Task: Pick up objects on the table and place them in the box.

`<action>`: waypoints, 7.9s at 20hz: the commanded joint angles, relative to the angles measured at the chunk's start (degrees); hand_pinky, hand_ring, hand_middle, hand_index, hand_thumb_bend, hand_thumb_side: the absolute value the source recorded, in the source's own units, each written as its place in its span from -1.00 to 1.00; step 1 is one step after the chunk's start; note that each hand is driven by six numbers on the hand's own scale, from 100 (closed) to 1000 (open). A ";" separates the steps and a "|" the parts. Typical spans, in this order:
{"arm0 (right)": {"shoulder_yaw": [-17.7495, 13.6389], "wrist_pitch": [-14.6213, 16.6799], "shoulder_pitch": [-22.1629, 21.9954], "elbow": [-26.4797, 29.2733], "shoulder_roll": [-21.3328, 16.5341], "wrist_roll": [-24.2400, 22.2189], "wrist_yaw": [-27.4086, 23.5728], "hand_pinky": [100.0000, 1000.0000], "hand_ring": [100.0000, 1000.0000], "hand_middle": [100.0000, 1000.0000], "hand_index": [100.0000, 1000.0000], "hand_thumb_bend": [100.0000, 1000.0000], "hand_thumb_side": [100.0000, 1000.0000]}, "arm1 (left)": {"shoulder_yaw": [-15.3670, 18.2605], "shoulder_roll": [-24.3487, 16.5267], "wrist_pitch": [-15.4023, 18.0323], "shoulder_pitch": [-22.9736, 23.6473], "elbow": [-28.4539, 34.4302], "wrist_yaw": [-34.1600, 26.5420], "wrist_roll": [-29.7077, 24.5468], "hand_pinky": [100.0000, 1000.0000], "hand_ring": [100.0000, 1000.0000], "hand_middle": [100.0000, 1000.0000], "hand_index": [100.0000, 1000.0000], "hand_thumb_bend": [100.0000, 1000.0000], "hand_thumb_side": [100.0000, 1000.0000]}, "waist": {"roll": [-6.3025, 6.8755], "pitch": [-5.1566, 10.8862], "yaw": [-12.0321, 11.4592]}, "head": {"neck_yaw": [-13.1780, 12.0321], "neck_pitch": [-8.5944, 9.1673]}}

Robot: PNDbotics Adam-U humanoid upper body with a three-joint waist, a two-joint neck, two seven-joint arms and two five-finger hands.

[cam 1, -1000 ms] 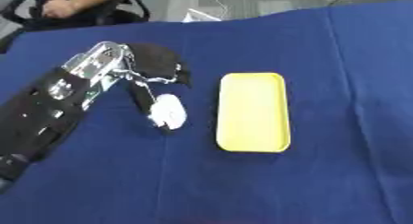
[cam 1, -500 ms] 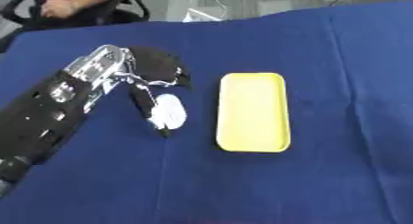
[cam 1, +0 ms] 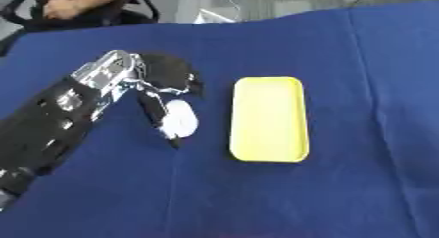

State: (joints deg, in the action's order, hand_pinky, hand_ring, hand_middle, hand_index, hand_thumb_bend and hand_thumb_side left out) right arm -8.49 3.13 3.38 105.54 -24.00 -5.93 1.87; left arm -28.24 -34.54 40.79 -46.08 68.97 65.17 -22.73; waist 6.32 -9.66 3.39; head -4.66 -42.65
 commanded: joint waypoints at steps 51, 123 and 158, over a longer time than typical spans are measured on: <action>-0.04 0.04 0.91 1.00 -0.57 -0.24 -0.22 0.27 0.31 0.75 0.94 -0.58 0.52 | 0.78 -0.05 7.39 -0.08 2.33 19.21 13.39 0.35 0.11 -0.10 0.10 0.47 -0.38 | -0.62 0.15 0.04 | 0.26 1.03; -0.14 0.10 0.59 0.76 -0.48 -0.44 -0.37 0.27 0.31 0.75 0.94 -0.60 0.50 | 6.51 1.77 -11.64 -5.42 -6.17 -23.81 -6.41 0.12 -0.28 -0.44 -0.24 -0.66 -0.66 | -0.77 0.40 -0.20 | 0.76 1.41; 0.13 0.19 1.18 0.87 0.12 -0.87 -0.72 0.27 0.31 0.75 0.94 -0.60 0.50 | 4.06 18.62 -9.52 -10.68 -11.05 -22.47 -4.12 0.05 -0.31 -0.45 -0.23 -0.96 -0.72 | -1.54 -0.15 0.10 | 0.18 1.57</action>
State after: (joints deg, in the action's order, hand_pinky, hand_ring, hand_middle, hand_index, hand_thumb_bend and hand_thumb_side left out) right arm -8.16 3.20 3.89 105.54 -23.44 -6.72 1.26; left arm -24.68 -15.68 31.25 -55.32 57.50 42.35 -27.26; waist 5.27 -10.54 3.49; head -4.15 -42.03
